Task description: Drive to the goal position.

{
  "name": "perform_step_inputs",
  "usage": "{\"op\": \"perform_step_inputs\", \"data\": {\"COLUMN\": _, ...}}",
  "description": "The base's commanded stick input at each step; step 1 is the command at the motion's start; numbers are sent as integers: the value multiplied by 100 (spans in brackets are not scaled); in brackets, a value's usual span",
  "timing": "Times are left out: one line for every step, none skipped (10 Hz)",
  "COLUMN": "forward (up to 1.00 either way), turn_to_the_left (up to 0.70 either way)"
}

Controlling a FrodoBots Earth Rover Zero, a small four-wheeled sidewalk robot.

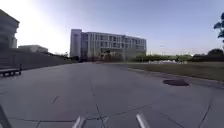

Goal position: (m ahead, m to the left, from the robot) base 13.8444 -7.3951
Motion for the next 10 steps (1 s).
{"op": "perform_step_inputs", "data": {"forward": 60, "turn_to_the_left": 15}}
{"op": "perform_step_inputs", "data": {"forward": 60, "turn_to_the_left": 15}}
{"op": "perform_step_inputs", "data": {"forward": 60, "turn_to_the_left": 15}}
{"op": "perform_step_inputs", "data": {"forward": 60, "turn_to_the_left": 15}}
{"op": "perform_step_inputs", "data": {"forward": 60, "turn_to_the_left": 15}}
{"op": "perform_step_inputs", "data": {"forward": 60, "turn_to_the_left": 15}}
{"op": "perform_step_inputs", "data": {"forward": 60, "turn_to_the_left": 15}}
{"op": "perform_step_inputs", "data": {"forward": 60, "turn_to_the_left": 15}}
{"op": "perform_step_inputs", "data": {"forward": 60, "turn_to_the_left": 15}}
{"op": "perform_step_inputs", "data": {"forward": 60, "turn_to_the_left": 15}}
